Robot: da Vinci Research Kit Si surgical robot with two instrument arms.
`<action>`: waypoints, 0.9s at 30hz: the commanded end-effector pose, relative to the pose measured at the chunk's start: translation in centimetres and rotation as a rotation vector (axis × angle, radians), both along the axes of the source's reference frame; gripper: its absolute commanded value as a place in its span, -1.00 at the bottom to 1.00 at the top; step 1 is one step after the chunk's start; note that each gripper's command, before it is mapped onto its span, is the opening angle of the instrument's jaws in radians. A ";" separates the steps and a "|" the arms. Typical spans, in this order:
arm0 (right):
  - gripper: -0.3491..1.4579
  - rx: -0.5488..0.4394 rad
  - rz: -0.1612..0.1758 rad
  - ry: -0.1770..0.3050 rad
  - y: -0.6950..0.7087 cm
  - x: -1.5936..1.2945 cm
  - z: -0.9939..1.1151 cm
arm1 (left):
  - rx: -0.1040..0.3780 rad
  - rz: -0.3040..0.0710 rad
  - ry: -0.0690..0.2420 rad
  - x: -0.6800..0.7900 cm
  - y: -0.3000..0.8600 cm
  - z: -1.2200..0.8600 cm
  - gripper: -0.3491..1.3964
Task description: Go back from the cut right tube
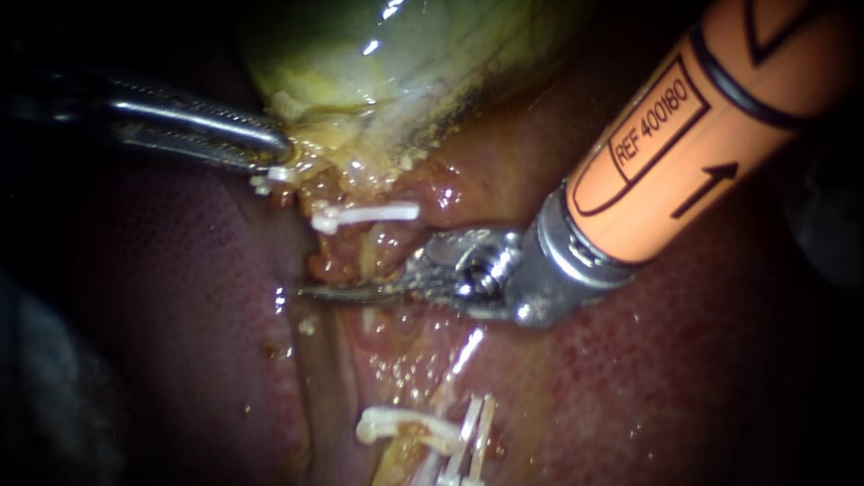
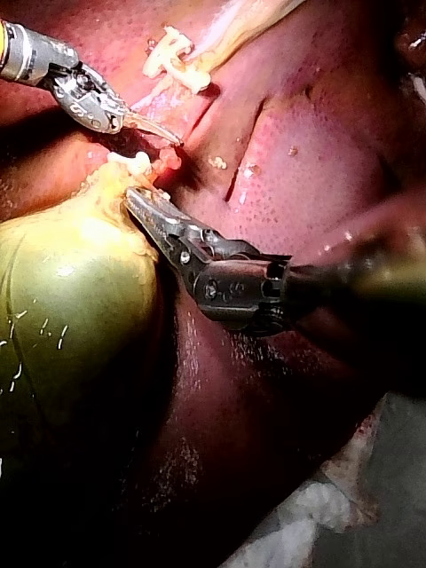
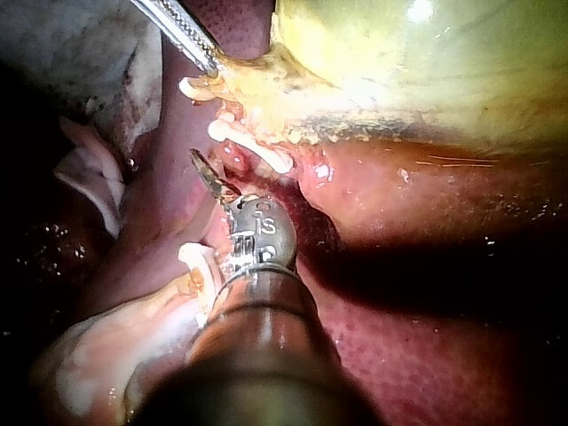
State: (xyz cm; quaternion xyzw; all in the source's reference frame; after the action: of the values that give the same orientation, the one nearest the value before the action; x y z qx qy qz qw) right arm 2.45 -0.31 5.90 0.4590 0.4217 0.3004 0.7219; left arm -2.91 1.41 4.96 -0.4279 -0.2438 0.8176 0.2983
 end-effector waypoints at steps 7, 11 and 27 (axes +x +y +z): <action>0.75 0.009 0.002 0.030 -0.10 0.06 -0.10 | 0.000 0.000 0.000 0.00 0.00 0.00 -1.00; 0.73 0.016 0.013 0.079 -0.11 0.09 -0.11 | 0.003 -0.005 0.003 0.00 0.00 0.00 -1.00; 0.97 -0.429 0.018 -0.024 -0.23 -0.34 -0.30 | 0.002 -0.006 0.004 0.01 0.00 0.00 -1.00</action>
State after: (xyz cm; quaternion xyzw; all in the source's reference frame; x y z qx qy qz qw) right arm 2.06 -0.54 5.60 0.2593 0.4660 0.1992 0.8222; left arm -2.90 1.41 4.96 -0.4268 -0.2434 0.8171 0.3015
